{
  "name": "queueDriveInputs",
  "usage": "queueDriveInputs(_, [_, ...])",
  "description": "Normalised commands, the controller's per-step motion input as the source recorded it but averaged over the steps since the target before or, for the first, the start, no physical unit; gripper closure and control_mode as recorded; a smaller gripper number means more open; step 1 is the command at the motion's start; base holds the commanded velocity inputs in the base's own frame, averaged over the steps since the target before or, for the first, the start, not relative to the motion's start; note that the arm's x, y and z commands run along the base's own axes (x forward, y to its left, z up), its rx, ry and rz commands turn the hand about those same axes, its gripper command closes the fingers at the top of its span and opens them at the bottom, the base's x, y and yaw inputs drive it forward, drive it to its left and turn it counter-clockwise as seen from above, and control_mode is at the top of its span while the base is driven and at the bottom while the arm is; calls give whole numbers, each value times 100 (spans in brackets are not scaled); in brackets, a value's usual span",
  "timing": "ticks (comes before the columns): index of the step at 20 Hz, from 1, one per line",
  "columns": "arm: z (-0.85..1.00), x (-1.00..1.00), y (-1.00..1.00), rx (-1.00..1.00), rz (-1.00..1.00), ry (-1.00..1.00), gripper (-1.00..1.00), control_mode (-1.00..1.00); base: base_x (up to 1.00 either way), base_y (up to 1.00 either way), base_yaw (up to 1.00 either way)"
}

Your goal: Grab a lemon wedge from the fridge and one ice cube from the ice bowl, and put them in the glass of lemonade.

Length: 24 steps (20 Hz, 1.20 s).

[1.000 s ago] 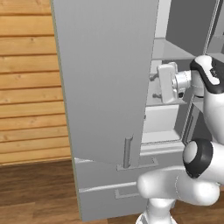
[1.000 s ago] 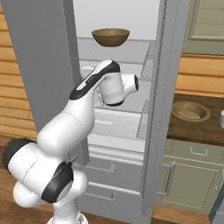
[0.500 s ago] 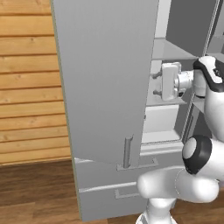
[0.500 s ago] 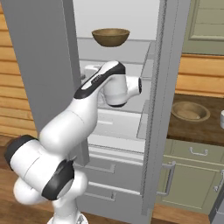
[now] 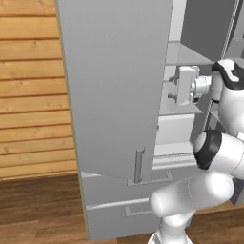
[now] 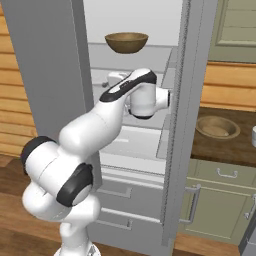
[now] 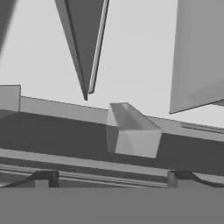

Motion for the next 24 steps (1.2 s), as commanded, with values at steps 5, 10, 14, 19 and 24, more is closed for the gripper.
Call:
queueDriveInputs(5, [-19,14,67,8,17,0,-100,-100,0,0,0])
queueDriveInputs(10, [-1,-22,71,8,34,0,-100,-100,0,0,0])
queueDriveInputs(14, [1,-63,67,6,35,0,-100,-100,0,0,0])
queueDriveInputs(19, [0,-65,67,7,34,0,-100,-100,0,0,0])
queueDriveInputs(24, [0,-18,96,2,19,-7,-100,-100,0,0,0])
